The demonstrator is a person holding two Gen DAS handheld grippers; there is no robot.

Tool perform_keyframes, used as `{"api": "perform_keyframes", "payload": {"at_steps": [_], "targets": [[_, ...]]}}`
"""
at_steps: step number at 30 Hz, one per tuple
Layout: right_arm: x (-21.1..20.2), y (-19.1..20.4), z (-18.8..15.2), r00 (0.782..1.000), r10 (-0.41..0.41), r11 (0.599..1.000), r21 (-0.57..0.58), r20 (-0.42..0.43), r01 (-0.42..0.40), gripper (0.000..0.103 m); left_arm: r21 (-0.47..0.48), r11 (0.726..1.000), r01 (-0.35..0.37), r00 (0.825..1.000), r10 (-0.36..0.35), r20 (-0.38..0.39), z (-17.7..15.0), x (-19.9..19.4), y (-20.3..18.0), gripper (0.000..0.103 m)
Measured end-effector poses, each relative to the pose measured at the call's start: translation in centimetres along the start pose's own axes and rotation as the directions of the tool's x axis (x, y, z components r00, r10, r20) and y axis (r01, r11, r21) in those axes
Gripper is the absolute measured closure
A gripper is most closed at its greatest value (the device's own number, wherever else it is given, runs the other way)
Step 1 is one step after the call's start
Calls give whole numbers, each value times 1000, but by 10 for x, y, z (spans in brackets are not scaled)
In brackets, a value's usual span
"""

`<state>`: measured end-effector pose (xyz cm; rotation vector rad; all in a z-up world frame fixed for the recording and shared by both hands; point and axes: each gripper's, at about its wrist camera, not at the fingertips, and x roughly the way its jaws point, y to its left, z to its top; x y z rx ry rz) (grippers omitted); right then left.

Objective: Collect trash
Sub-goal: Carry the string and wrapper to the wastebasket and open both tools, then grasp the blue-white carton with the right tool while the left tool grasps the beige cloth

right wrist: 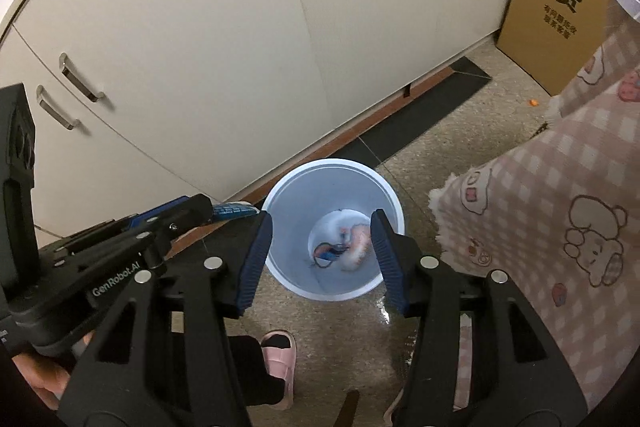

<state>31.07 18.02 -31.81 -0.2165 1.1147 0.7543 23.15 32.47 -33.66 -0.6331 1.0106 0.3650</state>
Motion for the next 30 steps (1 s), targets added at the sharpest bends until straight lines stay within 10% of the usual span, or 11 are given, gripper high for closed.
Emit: {"api": "perform_keyframes", "payload": {"at_steps": [12, 15, 22, 30], "targets": [[-35, -25, -3, 995, -43, 994, 103, 86, 34, 50, 60, 998, 4, 1000, -5, 11, 15, -10, -37, 84], [-47, -29, -3, 994, -32, 992, 125, 104, 19, 49, 70, 997, -19, 999, 17, 33, 16, -19, -42, 49], [-76, -17, -2, 991, 8, 992, 120, 134, -25, 49, 60, 997, -49, 994, 43, 98, 8, -61, -37, 47], [-147, 27, -2, 965, 80, 995, 40, 251, -93, 49, 52, 995, -91, 955, 72, 287, -3, -157, -36, 40]]}}
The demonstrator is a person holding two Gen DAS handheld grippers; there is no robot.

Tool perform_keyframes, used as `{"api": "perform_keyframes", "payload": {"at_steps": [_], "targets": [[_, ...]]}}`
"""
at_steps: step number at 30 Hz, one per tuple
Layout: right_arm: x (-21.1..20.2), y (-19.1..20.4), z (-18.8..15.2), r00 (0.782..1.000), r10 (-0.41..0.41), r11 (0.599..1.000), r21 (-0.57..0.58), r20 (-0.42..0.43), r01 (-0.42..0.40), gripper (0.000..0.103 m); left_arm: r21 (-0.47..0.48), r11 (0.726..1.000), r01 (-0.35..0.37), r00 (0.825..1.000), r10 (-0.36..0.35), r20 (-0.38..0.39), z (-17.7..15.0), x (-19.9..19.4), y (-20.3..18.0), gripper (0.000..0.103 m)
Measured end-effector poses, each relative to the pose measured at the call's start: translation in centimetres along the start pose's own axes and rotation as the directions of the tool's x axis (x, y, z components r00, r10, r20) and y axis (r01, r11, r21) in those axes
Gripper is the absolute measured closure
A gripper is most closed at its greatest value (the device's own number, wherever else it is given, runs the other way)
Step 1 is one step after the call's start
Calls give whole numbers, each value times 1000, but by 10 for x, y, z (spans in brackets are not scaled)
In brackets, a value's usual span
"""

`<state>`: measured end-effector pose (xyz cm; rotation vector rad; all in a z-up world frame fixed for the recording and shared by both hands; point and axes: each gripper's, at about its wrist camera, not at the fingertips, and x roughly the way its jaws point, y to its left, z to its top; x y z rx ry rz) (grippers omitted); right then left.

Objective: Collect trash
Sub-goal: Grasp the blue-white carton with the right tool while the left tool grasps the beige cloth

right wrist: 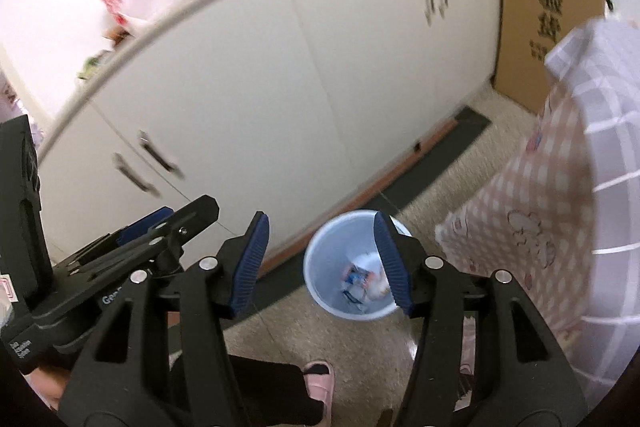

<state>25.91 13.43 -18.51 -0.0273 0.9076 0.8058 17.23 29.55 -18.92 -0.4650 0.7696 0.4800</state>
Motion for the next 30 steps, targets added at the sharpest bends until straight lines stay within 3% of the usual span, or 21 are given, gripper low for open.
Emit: {"api": "perform_keyframes", "payload": {"at_steps": [6, 12, 16, 20, 24, 26, 30], "targets": [[-73, 8, 9, 990, -27, 1000, -4, 138, 27, 46, 25, 999, 38, 992, -41, 121, 12, -64, -26, 36], [-153, -36, -8, 951, -149, 986, 113, 272, 123, 41, 152, 982, 112, 981, -134, 144, 1, -92, -96, 34], [-196, -88, -30, 910, -257, 951, 252, 324, 179, 36, 241, 945, 223, 968, -245, 63, -14, -94, -154, 31], [-235, -152, -55, 879, -347, 886, 422, 327, 193, 33, 282, 908, 310, 949, -315, -28, -27, -85, -207, 31], [-257, -201, -68, 857, -413, 832, 511, 309, 216, 33, 314, 871, 378, 926, -361, -114, -36, -70, -257, 31], [-267, -220, -71, 847, -436, 815, 533, 303, 229, 32, 300, 855, 423, 906, -389, -168, -37, -59, -280, 31], [-276, -252, -72, 840, -456, 790, 569, 295, 229, 32, 263, 846, 464, 882, -414, -226, -36, -39, -313, 31]]}}
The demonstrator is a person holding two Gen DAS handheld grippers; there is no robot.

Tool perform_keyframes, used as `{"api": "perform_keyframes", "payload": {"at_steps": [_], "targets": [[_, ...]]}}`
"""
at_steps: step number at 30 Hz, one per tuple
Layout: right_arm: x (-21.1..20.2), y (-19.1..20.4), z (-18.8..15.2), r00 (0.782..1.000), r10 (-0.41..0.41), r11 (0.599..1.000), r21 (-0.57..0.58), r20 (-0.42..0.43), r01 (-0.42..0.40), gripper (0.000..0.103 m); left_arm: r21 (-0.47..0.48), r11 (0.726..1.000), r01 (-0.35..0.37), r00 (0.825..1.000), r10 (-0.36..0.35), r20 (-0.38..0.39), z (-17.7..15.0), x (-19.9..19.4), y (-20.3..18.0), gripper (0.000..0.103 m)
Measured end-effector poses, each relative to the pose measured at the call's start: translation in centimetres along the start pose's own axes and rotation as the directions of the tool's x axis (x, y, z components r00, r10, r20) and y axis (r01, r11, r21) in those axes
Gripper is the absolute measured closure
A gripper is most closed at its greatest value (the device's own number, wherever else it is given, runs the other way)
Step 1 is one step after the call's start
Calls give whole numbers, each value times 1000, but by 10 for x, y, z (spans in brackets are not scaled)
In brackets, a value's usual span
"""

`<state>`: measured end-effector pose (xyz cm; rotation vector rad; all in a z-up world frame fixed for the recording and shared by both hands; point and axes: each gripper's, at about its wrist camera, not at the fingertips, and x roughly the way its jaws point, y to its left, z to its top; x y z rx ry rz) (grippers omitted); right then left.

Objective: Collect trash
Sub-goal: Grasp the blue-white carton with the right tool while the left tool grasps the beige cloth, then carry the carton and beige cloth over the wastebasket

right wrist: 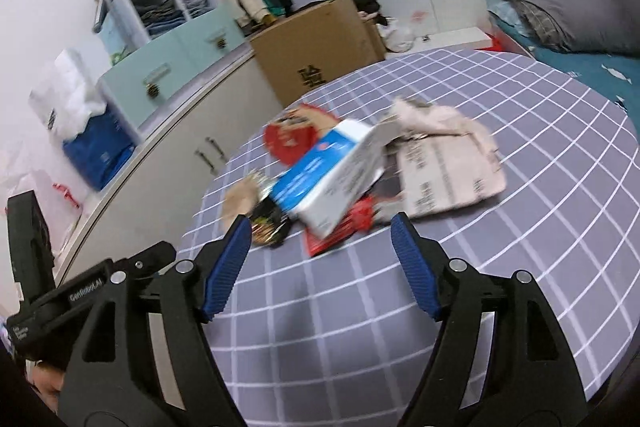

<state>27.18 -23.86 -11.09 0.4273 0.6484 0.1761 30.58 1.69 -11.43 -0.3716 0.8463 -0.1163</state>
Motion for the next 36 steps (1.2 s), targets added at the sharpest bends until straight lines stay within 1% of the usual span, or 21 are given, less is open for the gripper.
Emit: {"api": "perform_keyframes", "payload": {"at_steps": [5, 7, 9, 11, 13, 14, 15, 16, 17, 19, 20, 21, 23, 24, 25, 26, 28, 31, 36], "targets": [[17, -14, 18, 1000, 2, 1000, 27, -18, -2, 31, 4, 999, -52, 999, 52, -5, 25, 38, -18, 31], [21, -18, 25, 1000, 6, 999, 35, -20, -5, 30, 15, 996, -83, 996, 83, -6, 34, 53, -25, 31], [28, -20, 33, 1000, -11, 999, 33, -14, 12, 30, 26, 994, -108, 994, 108, -17, 40, 65, -26, 31], [37, -20, 39, 999, -21, 999, 32, -33, 22, 30, 10, 994, -110, 994, 110, -29, 44, 75, -24, 33], [48, -22, 44, 998, -17, 999, 38, -54, 19, 30, 3, 994, -112, 993, 112, -36, 46, 81, -21, 43], [53, -21, 46, 998, -20, 999, 33, -62, 22, 30, 3, 994, -111, 993, 111, -44, 48, 85, -21, 46], [58, -20, 47, 997, -20, 999, 25, -76, 22, 31, 4, 994, -109, 993, 109, -53, 48, 89, -21, 53], [63, -19, 49, 996, -21, 999, 22, -89, 23, 31, 5, 995, -104, 992, 104, -67, 48, 92, -20, 64], [67, -19, 49, 995, -26, 999, 23, -100, 29, 32, 0, 996, -92, 992, 91, -85, 48, 97, -19, 69], [76, -19, 48, 991, -32, 999, 28, -130, 35, 36, -5, 997, -76, 993, 75, -94, 47, 100, -16, 98], [80, -19, 47, 989, -35, 999, 27, -143, 39, 43, -4, 997, -74, 992, 73, -99, 47, 102, -16, 98], [83, -18, 46, 988, -38, 999, 21, -152, 41, 54, -6, 998, -68, 994, 67, -91, 47, 101, -15, 99], [89, -19, 44, 985, -34, 999, 22, -167, 38, 64, -8, 998, -57, 996, 57, -62, 45, 92, -12, 99], [90, -18, 44, 986, -34, 999, 22, -165, 38, 73, -11, 998, -56, 997, 56, -48, 45, 89, -11, 99], [88, -17, 44, 988, -28, 999, 21, -152, 32, 80, -11, 999, -53, 998, 53, -27, 45, 82, -9, 99], [85, -17, 45, 990, -37, 999, 20, -139, 40, 83, -12, 999, -49, 999, 49, -16, 46, 77, -9, 100], [79, -14, 46, 994, -16, 1000, 19, -109, 18, 84, -11, 1000, -25, 1000, 26, 13, 47, 64, -7, 100], [69, -7, 48, 997, -7, 1000, 6, -71, 8, 85, 0, 1000, -15, 997, 15, 78, 47, 38, -6, 100], [40, 14, 49, 1000, -11, 999, -45, 9, 12, 85, 1, 1000, 24, 992, -24, 128, 41, 2, 0, 100]]}}
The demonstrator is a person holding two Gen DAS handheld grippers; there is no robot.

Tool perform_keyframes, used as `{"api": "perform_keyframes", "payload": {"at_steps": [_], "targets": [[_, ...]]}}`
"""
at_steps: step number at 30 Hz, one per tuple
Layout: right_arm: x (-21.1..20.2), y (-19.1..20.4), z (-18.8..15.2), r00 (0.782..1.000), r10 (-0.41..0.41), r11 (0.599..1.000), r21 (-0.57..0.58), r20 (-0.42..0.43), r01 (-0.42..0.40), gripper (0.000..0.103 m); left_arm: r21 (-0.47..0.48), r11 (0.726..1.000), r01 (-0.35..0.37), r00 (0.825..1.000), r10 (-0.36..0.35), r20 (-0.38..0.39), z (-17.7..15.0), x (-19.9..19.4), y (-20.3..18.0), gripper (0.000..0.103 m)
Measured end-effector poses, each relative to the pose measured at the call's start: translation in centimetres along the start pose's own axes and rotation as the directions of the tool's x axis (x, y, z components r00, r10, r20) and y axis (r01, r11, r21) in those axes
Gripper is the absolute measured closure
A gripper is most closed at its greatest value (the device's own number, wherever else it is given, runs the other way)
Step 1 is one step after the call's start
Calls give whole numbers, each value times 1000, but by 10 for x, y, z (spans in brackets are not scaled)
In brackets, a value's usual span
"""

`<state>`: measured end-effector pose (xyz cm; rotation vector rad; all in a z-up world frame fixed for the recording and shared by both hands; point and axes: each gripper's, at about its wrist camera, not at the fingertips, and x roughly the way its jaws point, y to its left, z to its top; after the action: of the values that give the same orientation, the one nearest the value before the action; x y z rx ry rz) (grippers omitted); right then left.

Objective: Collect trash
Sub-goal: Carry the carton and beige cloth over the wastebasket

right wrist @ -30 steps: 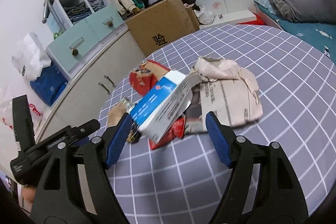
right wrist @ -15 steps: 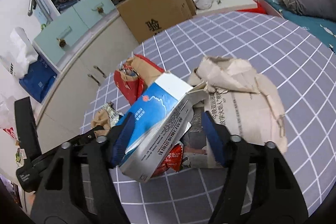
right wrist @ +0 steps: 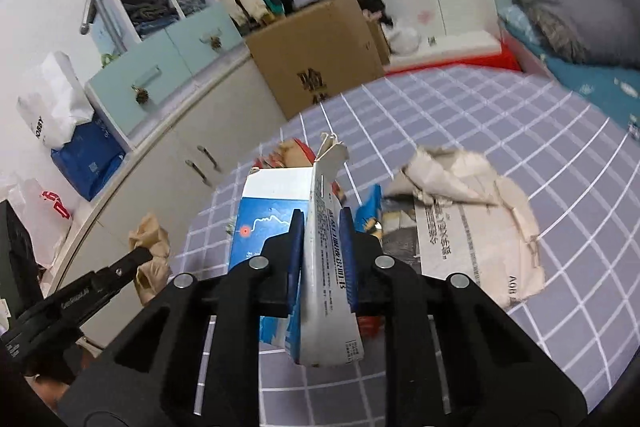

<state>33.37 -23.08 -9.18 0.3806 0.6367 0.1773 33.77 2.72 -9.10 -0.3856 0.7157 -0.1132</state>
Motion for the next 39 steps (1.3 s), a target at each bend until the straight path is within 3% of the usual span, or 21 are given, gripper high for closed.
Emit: {"api": "perform_keyframes", "payload": {"at_steps": [5, 10, 14, 19, 22, 29, 37, 38, 39], "targets": [[-30, 40, -3, 998, 43, 995, -89, 53, -38, 85, 9, 999, 32, 999, -32, 43, -7, -42, 19, 100], [-35, 91, -26, 992, 129, 977, -170, 6, -126, 85, -2, 999, 36, 997, -35, 66, -24, -81, 52, 100], [-24, 144, -58, 979, 192, 948, -246, -65, -202, 85, -39, 999, -14, 996, 18, 91, -38, -106, 90, 100], [-1, 202, -107, 951, 251, 900, -318, -181, -298, 85, -105, 984, -144, 984, 153, 88, -63, -128, 156, 100], [18, 232, -142, 930, 262, 873, -348, -258, -342, 85, -155, 961, -231, 969, 241, 49, -80, -127, 196, 100], [79, 273, -225, 883, 200, 836, -395, -425, -380, 85, -283, 900, -331, 944, 318, -94, -121, -96, 285, 100], [140, 289, -265, 846, 173, 836, -379, -505, -397, 82, -326, 852, -410, 912, 370, -178, -138, -64, 339, 99], [147, 290, -267, 843, 189, 834, -371, -503, -408, 80, -326, 848, -419, 907, 377, -186, -140, -63, 342, 99], [155, 290, -270, 837, 208, 830, -361, -507, -425, 60, -323, 845, -427, 903, 381, -198, -142, -60, 346, 99]]}}
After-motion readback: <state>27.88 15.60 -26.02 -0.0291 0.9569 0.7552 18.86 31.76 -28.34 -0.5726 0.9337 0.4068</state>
